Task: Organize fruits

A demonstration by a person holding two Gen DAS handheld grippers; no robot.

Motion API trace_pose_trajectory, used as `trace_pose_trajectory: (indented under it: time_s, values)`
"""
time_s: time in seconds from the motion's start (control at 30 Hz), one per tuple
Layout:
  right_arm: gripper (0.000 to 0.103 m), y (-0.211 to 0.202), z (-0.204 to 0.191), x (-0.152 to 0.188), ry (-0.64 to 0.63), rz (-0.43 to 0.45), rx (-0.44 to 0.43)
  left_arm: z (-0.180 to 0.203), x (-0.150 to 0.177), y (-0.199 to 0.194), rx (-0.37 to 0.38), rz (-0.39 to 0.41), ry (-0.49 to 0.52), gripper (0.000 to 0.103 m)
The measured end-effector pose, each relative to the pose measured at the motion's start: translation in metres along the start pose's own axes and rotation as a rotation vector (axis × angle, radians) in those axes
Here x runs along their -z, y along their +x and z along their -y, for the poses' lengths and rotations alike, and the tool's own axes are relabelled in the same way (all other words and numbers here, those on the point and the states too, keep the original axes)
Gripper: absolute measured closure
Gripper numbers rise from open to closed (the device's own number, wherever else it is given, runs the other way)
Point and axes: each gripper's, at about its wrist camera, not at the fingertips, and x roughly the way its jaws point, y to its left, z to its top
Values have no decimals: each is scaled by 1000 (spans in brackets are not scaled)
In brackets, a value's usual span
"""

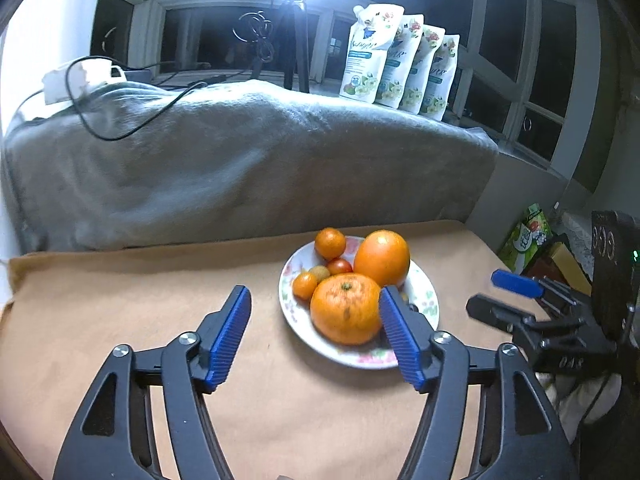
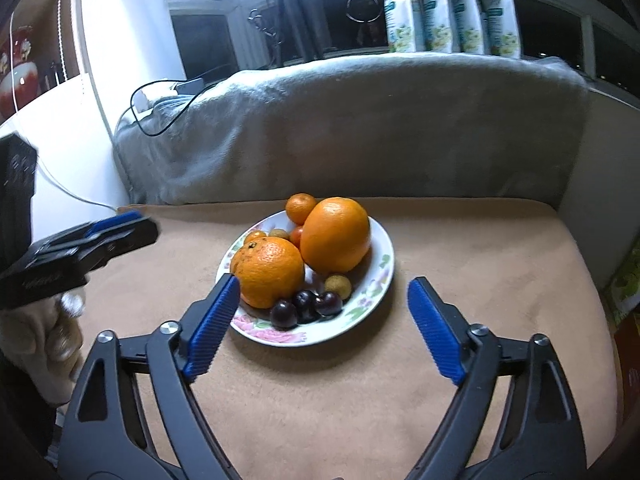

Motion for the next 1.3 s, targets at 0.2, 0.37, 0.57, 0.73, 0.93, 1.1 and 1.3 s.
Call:
trace_pose_trajectory:
  time_s: [0.2, 0.37, 0.57, 0.73, 0.93, 1.1, 1.3]
  values:
    - [8, -7, 1, 4, 5, 6, 38, 6, 13, -13, -55, -13, 13, 26]
    - [8, -13, 0, 6, -10, 14, 68, 8, 19, -23, -91, -3, 16, 23]
    - [8, -16, 0, 8, -6, 13, 80, 7, 24, -28, -130, -15, 10, 21]
    - [8, -18, 2, 10, 3, 12, 86, 4, 27, -33, -142, -15, -5, 21]
    - [8, -20, 3, 10, 3, 10, 94, 4, 28, -36, -148, -14, -8, 21]
    - [8, -20, 2, 12, -1, 6, 97, 4, 29, -40, -152, -9, -12, 21]
    - [8, -19, 2, 13, -1, 4, 97, 4, 30, -43, -159, 1, -10, 21]
